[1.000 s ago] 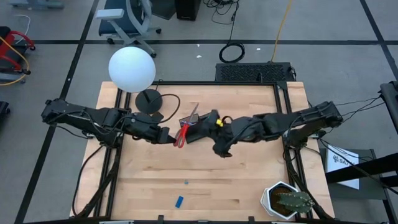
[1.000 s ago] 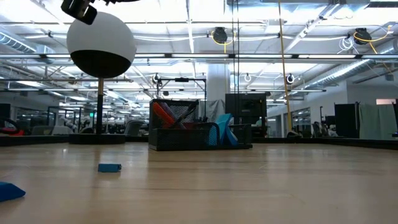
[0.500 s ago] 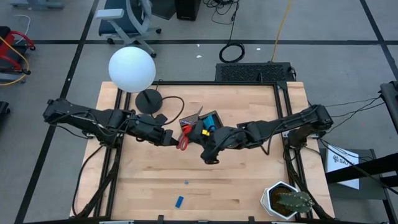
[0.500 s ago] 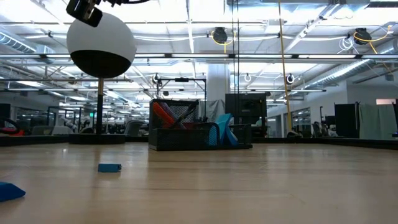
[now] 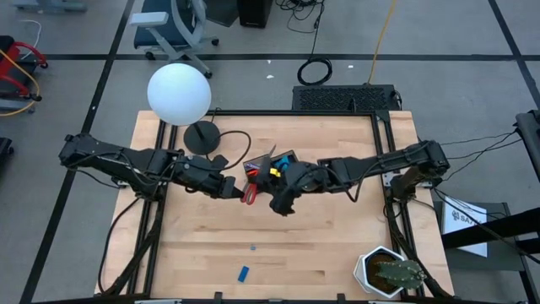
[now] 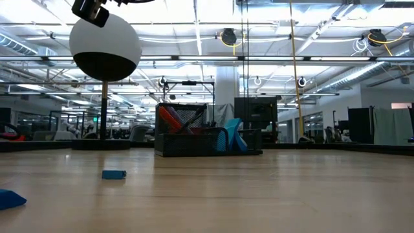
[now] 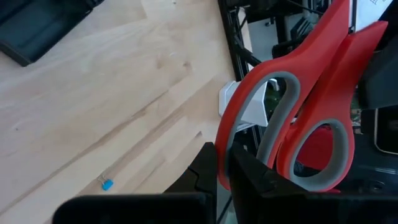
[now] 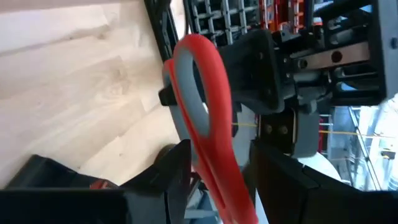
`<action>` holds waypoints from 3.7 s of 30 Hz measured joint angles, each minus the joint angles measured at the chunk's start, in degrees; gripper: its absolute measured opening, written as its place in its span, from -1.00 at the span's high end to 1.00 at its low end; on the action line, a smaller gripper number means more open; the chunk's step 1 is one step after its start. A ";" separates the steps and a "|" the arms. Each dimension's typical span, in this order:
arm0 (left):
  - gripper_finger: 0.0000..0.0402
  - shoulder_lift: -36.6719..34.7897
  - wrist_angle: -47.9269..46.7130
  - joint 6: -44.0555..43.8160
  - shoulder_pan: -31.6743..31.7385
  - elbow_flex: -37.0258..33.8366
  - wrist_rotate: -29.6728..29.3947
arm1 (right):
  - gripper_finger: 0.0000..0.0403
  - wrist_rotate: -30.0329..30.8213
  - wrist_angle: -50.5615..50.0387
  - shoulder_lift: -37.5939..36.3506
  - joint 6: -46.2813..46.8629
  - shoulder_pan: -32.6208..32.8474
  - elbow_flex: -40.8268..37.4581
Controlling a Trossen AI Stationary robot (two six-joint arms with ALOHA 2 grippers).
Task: Pick and place office supplies into organizer
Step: Put the orange scissors into the desk organizer
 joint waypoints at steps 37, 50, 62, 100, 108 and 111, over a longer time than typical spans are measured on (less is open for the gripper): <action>0.23 -10.24 -13.65 6.35 0.09 0.04 -16.16 | 0.86 3.09 -2.71 -0.57 31.48 -3.95 0.00; 0.22 -16.55 -15.78 12.59 0.09 0.07 -30.59 | 0.86 -4.52 20.29 -0.94 65.84 -14.47 -3.36; 0.22 -16.61 -15.37 19.07 0.09 0.07 -31.58 | 0.86 -10.90 66.14 -0.20 91.99 -23.40 -29.54; 0.22 -16.52 -15.00 21.75 0.09 0.00 -31.24 | 0.86 -40.78 98.39 29.82 111.28 -34.68 -25.18; 0.22 -16.12 -15.02 21.73 0.09 0.00 -31.37 | 0.86 -40.91 100.02 35.00 113.44 -32.35 -22.08; 0.22 -15.52 -15.06 21.74 0.08 -0.02 -31.23 | 0.86 -41.10 100.11 36.15 113.56 -31.88 -20.99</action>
